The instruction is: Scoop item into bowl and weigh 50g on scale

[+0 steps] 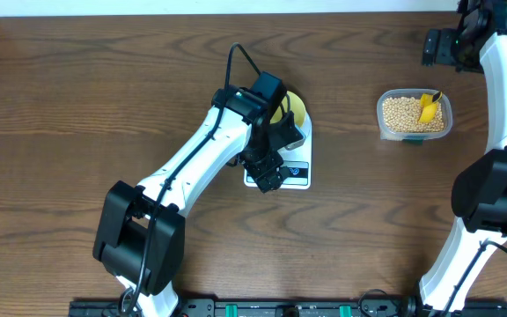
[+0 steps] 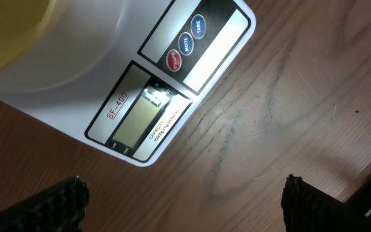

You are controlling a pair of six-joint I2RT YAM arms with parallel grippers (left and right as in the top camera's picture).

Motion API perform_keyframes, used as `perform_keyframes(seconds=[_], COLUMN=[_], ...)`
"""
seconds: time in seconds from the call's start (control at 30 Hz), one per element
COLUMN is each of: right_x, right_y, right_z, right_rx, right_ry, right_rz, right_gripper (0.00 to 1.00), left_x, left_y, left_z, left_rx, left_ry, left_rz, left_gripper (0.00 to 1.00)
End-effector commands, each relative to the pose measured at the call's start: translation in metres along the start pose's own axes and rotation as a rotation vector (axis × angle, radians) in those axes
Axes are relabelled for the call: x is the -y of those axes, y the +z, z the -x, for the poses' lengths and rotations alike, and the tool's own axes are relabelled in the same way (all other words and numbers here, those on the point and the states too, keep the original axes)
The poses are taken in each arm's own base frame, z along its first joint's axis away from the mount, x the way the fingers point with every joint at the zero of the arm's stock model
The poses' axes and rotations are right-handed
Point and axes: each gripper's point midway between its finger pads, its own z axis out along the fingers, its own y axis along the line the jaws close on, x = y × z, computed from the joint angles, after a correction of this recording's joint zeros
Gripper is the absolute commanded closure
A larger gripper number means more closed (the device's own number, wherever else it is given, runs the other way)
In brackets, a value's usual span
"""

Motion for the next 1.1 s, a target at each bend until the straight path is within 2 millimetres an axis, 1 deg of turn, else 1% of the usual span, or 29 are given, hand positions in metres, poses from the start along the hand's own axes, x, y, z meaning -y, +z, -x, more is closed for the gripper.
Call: perform_keyframes(seconds=[0.0, 0.2, 0.27, 0.37, 0.47, 0.57, 0.67, 0.77, 0.9, 1.07], right_x=[0.004, 0.004, 0.004, 0.004, 0.004, 0.004, 0.004, 0.004, 0.004, 0.004], right_y=[-0.004, -0.004, -0.004, -0.004, -0.004, -0.004, -0.004, -0.004, -0.004, -0.004], right_z=[0.005, 0.005, 0.005, 0.005, 0.005, 0.005, 0.005, 0.005, 0.005, 0.005], right_rx=[0.017, 0.017, 0.017, 0.017, 0.017, 0.017, 0.017, 0.017, 0.017, 0.017], right_ry=[-0.003, -0.003, -0.003, -0.003, -0.003, -0.003, -0.003, -0.003, -0.003, -0.003], right_rz=[-0.011, -0.011, -0.011, -0.011, -0.011, -0.011, -0.011, -0.011, -0.011, -0.011], right_gripper=[0.01, 0.01, 0.01, 0.01, 0.01, 0.01, 0.01, 0.01, 0.01, 0.01], left_x=[0.002, 0.002, -0.005, -0.016, -0.015, -0.017, -0.016, -0.013, -0.010, -0.009], left_y=[0.002, 0.002, 0.002, 0.002, 0.002, -0.001, -0.007, -0.011, -0.009, -0.006], left_z=[0.000, -0.002, -0.002, -0.004, -0.006, -0.008, -0.012, -0.018, -0.025, -0.029], left_rx=[-0.001, -0.007, -0.011, -0.010, -0.016, -0.018, -0.023, -0.042, -0.074, -0.085], left_ry=[0.002, -0.095, -0.225, -0.484, -0.613, -0.648, -0.636, -0.635, -0.642, -0.642], left_rz=[-0.022, -0.021, 0.014, 0.081, 0.096, 0.143, 0.188, 0.194, 0.190, 0.189], left_gripper=[0.02, 0.02, 0.02, 0.02, 0.02, 0.02, 0.02, 0.02, 0.02, 0.02])
